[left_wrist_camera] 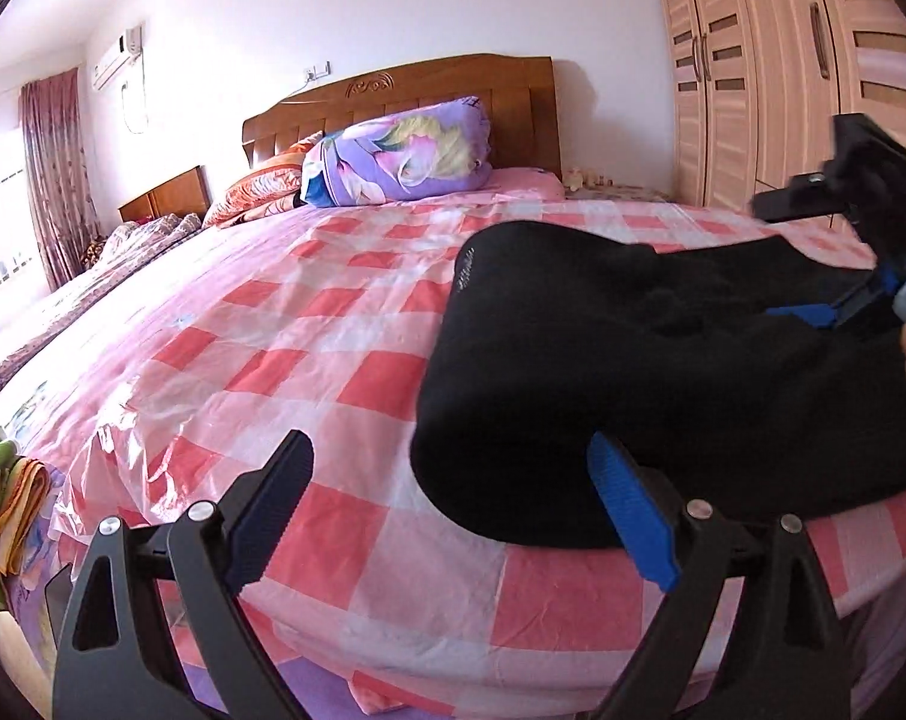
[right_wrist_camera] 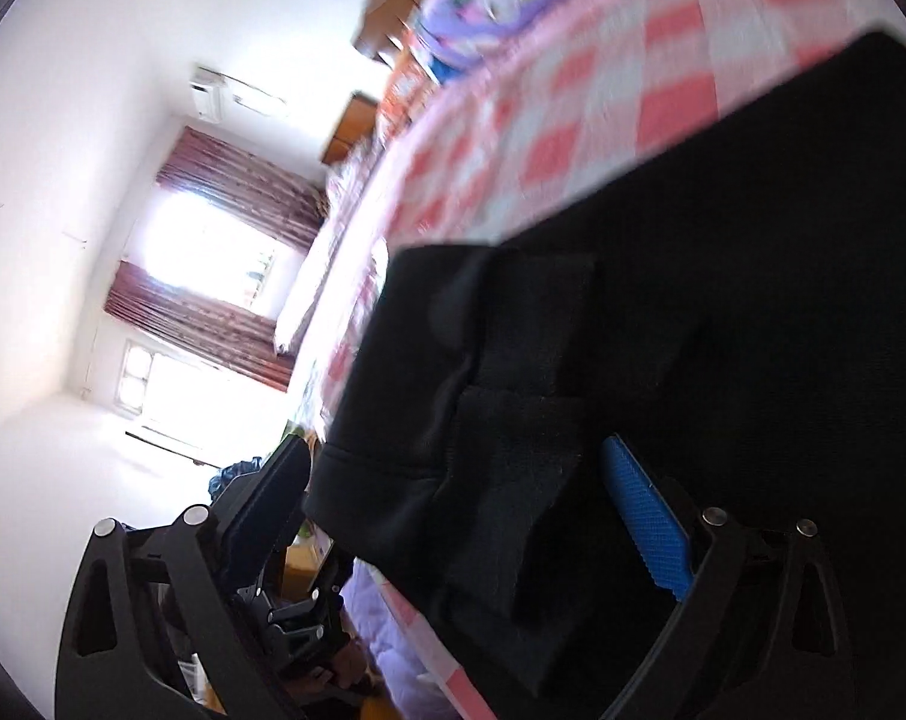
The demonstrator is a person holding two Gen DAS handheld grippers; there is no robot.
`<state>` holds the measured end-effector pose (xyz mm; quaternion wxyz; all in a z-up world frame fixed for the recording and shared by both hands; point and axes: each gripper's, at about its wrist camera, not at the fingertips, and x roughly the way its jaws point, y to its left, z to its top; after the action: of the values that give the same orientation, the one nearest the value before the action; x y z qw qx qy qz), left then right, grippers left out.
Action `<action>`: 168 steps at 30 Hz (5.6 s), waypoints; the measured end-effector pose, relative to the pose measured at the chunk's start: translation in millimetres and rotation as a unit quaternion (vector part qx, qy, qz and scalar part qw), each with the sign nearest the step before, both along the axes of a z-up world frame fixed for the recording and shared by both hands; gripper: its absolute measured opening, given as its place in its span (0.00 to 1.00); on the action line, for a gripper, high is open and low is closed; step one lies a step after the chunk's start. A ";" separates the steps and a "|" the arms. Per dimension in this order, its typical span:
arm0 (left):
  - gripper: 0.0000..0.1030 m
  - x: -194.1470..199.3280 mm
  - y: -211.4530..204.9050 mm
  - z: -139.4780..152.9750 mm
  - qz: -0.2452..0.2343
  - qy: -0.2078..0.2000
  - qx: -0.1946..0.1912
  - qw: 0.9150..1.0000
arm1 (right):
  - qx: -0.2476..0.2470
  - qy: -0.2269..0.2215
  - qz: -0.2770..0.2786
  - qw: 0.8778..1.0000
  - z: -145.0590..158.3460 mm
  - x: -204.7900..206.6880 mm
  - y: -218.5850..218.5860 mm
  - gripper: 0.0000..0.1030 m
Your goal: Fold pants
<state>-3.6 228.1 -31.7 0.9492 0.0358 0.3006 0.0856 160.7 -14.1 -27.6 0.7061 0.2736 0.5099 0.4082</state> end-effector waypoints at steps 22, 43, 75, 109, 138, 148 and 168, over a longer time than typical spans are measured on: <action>0.92 2.6 7.6 -12.9 0.017 0.015 0.007 1.000 | -0.082 -0.090 0.020 0.992 11.9 -19.4 16.1 0.15; 0.94 -6.7 7.5 10.5 0.015 -0.021 0.021 0.999 | -0.067 -0.090 0.002 0.994 10.0 -53.7 -25.1 0.80; 0.96 -0.2 10.4 -10.3 0.021 0.007 0.017 1.000 | -0.085 -0.063 0.033 0.994 -3.1 -53.1 21.4 0.59; 0.99 33.5 52.5 -23.2 0.065 0.056 -0.131 0.988 | -0.047 -0.175 -0.097 0.979 62.4 -70.1 -66.9 0.15; 0.99 39.8 -34.4 -10.2 0.016 0.084 0.101 0.991 | -0.082 -0.145 -0.184 0.969 6.3 -107.8 -155.4 0.14; 0.99 29.5 15.9 -8.8 0.058 0.049 -0.125 0.989 | -0.073 -0.184 -0.173 0.965 29.7 -114.5 -142.3 0.14; 0.99 -5.2 -9.0 -8.6 0.032 0.059 0.113 0.991 | -0.156 -0.230 -0.180 0.944 42.5 -122.1 -145.9 0.73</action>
<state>-8.8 219.0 -40.3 0.9165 0.1384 0.3453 0.1471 38.6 -160.0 15.0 0.8997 0.1453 0.3331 0.2417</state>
